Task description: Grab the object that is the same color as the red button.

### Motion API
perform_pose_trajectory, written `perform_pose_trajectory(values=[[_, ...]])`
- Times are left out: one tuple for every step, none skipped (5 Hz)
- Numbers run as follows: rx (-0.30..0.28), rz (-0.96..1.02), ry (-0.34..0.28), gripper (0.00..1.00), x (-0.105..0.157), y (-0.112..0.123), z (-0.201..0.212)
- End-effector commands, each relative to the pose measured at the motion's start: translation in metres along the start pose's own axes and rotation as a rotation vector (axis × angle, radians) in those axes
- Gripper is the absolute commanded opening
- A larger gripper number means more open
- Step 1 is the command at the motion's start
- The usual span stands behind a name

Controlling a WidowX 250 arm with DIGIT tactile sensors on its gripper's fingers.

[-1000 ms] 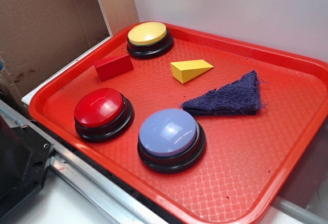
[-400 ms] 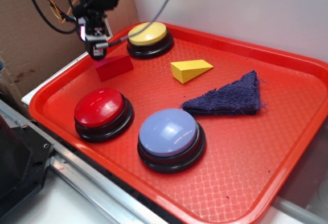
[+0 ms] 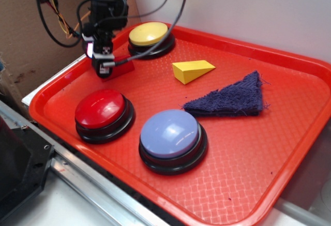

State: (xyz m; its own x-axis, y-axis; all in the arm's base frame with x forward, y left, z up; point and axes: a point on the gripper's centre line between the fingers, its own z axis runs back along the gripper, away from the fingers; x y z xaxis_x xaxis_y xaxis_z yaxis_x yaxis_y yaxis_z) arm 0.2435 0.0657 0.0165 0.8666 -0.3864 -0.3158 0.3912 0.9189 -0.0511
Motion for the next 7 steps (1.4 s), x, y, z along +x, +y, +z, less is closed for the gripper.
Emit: perform_pose_trajectory(values=[[0.052, 0.008, -0.03, 0.0, 0.015, 0.0, -0.008], [0.055, 0.041, -0.056, 0.0, 0.011, 0.001, 0.004], [0.032, 0.132, -0.126, 0.0, -0.002, 0.0, 0.043], [0.048, 0.372, -0.201, 0.0, -0.017, -0.014, 0.09], [0.071, 0.512, -0.305, 0.0, -0.042, -0.04, 0.133], [0.021, 0.511, -0.388, 0.0, -0.072, -0.051, 0.175], [-0.006, 0.533, -0.432, 0.0, -0.098, -0.056, 0.219]])
